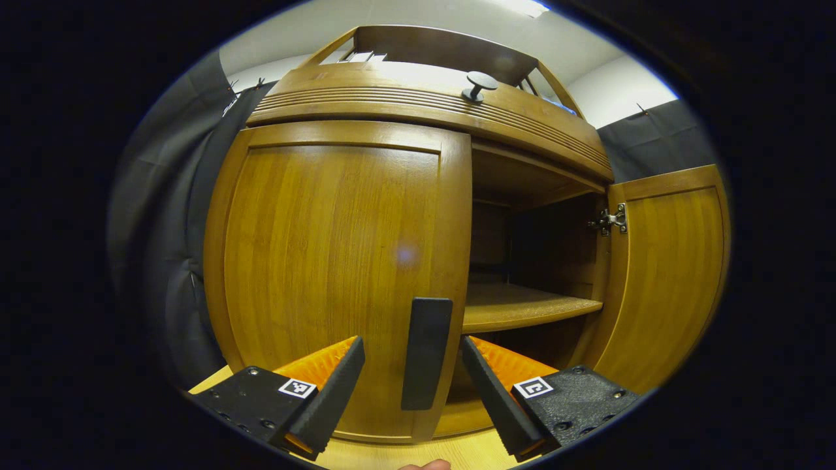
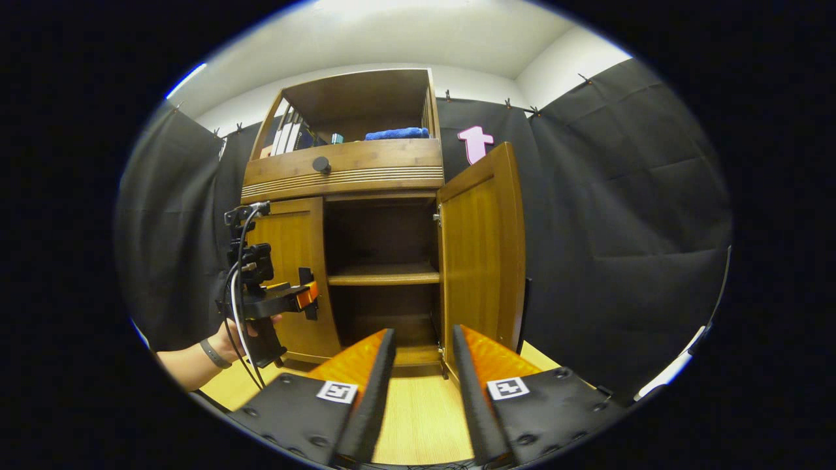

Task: Open the right door of the double-door shoe cabinet with the right hand, and open the left door with the left hand.

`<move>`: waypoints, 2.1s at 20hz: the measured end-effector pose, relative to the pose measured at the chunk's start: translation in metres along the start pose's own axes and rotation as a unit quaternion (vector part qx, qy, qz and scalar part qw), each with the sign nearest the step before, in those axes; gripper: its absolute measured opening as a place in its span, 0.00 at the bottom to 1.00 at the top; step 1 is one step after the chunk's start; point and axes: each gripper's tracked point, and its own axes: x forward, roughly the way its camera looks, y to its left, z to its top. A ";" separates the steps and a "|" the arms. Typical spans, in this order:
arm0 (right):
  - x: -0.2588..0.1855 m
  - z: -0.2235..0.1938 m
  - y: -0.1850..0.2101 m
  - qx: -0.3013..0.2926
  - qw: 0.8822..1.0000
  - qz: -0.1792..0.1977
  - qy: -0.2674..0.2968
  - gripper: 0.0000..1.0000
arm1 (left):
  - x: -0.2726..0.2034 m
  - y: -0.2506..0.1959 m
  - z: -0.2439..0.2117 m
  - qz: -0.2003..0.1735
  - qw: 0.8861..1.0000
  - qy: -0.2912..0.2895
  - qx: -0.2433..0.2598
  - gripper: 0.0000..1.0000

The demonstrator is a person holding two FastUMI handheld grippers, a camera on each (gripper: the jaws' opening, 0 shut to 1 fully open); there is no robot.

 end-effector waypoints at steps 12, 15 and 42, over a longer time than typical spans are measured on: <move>0.004 0.000 -0.003 0.005 1.000 -0.005 -0.004 1.00 | 0.028 0.002 -0.021 -0.009 0.999 0.015 -0.044 0.74; 0.003 0.000 -0.006 0.004 1.000 -0.008 -0.004 0.96 | 0.027 -0.012 -0.022 -0.034 0.999 0.014 -0.019 0.56; -0.014 -0.009 0.024 -0.002 1.000 0.005 -0.008 0.98 | -0.165 0.071 0.002 -0.004 0.999 0.040 0.004 0.28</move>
